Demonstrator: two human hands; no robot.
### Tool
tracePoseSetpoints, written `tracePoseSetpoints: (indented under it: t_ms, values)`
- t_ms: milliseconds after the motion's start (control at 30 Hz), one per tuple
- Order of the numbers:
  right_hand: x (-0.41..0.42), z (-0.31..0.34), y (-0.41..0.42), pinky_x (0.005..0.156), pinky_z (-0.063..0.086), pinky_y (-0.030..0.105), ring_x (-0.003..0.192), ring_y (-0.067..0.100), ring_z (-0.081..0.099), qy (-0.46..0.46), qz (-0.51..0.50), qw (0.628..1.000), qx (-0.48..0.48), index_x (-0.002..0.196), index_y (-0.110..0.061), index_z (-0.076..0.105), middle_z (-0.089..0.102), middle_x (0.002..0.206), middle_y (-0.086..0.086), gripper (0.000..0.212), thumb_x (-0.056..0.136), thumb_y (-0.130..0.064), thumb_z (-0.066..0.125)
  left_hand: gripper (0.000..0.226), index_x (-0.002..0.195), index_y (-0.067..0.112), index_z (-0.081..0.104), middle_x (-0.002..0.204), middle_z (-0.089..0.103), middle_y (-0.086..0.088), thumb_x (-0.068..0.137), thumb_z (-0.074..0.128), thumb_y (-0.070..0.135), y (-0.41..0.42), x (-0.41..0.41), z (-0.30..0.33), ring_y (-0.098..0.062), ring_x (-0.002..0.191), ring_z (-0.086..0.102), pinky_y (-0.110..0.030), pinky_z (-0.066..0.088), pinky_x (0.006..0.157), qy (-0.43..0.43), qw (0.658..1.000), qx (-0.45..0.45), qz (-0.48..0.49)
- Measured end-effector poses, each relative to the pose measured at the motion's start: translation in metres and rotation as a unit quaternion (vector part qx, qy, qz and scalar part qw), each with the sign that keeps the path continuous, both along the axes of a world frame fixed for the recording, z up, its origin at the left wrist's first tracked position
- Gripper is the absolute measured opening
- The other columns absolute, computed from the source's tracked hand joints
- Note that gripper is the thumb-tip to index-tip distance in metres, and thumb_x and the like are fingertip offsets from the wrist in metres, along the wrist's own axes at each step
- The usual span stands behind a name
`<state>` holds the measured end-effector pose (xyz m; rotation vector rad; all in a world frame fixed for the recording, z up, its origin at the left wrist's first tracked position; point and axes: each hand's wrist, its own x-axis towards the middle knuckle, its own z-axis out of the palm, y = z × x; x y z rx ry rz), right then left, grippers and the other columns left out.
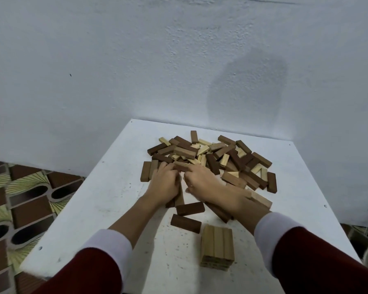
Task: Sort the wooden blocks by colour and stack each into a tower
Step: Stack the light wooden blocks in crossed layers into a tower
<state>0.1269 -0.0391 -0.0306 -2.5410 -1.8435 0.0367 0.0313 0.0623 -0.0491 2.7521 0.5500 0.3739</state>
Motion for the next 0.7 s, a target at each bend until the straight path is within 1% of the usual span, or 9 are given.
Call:
tracePoseSetpoints:
  t_ms: [67, 133, 233, 300, 367, 467, 533, 600, 700]
  values:
    - [0.001, -0.003, 0.0, 0.078, 0.034, 0.031, 0.103, 0.028, 0.045, 0.085, -0.028, 0.996, 0.03, 0.096, -0.009, 0.05, 0.046, 0.114, 0.013, 0.024, 0.081, -0.012, 0.069, 0.024, 0.101, 0.001, 0.066, 0.121, 0.058, -0.009, 0.092, 0.046, 0.011, 0.005, 0.004, 0.004, -0.024, 0.11, 0.043, -0.034, 0.038, 0.087, 0.01, 1.0, -0.016, -0.006]
    - [0.001, -0.003, 0.0, 0.075, 0.036, 0.029, 0.099, 0.026, 0.045, 0.14, -0.056, 0.987, 0.048, 0.095, -0.011, 0.045, 0.045, 0.111, 0.013, 0.029, 0.078, 0.002, 0.065, 0.02, 0.094, 0.0, 0.066, 0.111, 0.062, -0.012, 0.09, 0.049, 0.008, 0.009, 0.008, 0.007, -0.027, 0.103, 0.046, -0.035, 0.041, 0.085, 0.005, 0.999, -0.032, -0.018]
    - [0.008, 0.002, 0.004, 0.08, 0.043, 0.038, 0.101, 0.03, 0.046, 0.147, -0.079, 0.983, 0.072, 0.096, -0.008, 0.05, 0.051, 0.106, 0.015, 0.026, 0.076, 0.008, 0.056, 0.014, 0.084, -0.002, 0.068, 0.099, 0.066, -0.016, 0.083, 0.053, -0.003, 0.014, 0.012, 0.01, -0.031, 0.094, 0.053, -0.031, 0.04, 0.074, -0.013, 0.998, -0.045, -0.041]
    - [0.017, 0.006, 0.005, 0.088, 0.04, 0.038, 0.107, 0.029, 0.042, 0.132, -0.116, 0.979, 0.1, 0.101, -0.006, 0.055, 0.052, 0.108, 0.013, 0.025, 0.079, 0.005, 0.053, 0.014, 0.079, -0.004, 0.068, 0.091, 0.067, -0.019, 0.078, 0.055, -0.008, 0.018, 0.016, 0.011, -0.034, 0.088, 0.058, -0.025, 0.034, 0.065, -0.024, 0.996, -0.06, -0.053]
    - [0.027, 0.009, 0.007, 0.092, 0.033, 0.034, 0.113, 0.03, 0.037, 0.13, -0.152, 0.972, 0.125, 0.105, -0.005, 0.055, 0.048, 0.113, 0.014, 0.027, 0.081, 0.005, 0.048, 0.011, 0.084, -0.004, 0.068, 0.096, 0.064, -0.018, 0.078, 0.06, -0.007, 0.02, 0.02, 0.011, -0.033, 0.091, 0.057, -0.023, 0.032, 0.065, -0.008, 0.997, -0.06, -0.053]
    - [0.037, 0.01, 0.008, 0.088, 0.027, 0.031, 0.115, 0.03, 0.031, 0.164, -0.185, 0.962, 0.117, 0.102, -0.002, 0.051, 0.042, 0.114, 0.017, 0.023, 0.081, 0.007, 0.046, 0.018, 0.095, -0.003, 0.068, 0.111, 0.059, -0.016, 0.077, 0.07, 0.001, 0.023, 0.022, 0.009, -0.029, 0.097, 0.056, -0.025, 0.041, 0.073, 0.012, 0.997, -0.065, -0.049]
    - [0.041, 0.011, 0.009, 0.088, 0.03, 0.032, 0.112, 0.03, 0.033, 0.174, -0.19, 0.959, 0.117, 0.099, -0.001, 0.051, 0.042, 0.112, 0.017, 0.021, 0.081, 0.008, 0.045, 0.02, 0.096, -0.003, 0.069, 0.112, 0.06, -0.016, 0.078, 0.071, 0.004, 0.023, 0.023, 0.009, -0.027, 0.099, 0.056, -0.023, 0.041, 0.075, 0.01, 0.996, -0.07, -0.047]
    - [0.041, 0.012, 0.01, 0.082, 0.034, 0.034, 0.104, 0.031, 0.04, 0.187, -0.188, 0.954, 0.136, 0.093, -0.002, 0.051, 0.044, 0.108, 0.017, 0.022, 0.08, 0.011, 0.039, 0.022, 0.099, -0.002, 0.069, 0.111, 0.062, -0.015, 0.079, 0.072, 0.009, 0.023, 0.023, 0.01, -0.024, 0.099, 0.057, -0.02, 0.038, 0.073, 0.017, 0.997, -0.068, -0.046]
    - [0.039, 0.016, 0.013, 0.073, 0.038, 0.036, 0.092, 0.031, 0.046, 0.192, -0.179, 0.955, 0.139, 0.087, -0.005, 0.048, 0.045, 0.106, 0.017, 0.018, 0.082, 0.008, 0.037, 0.031, 0.099, 0.001, 0.069, 0.109, 0.064, -0.013, 0.076, 0.077, 0.02, 0.025, 0.026, 0.008, -0.024, 0.104, 0.053, -0.024, 0.04, 0.076, 0.045, 0.995, -0.074, -0.039]
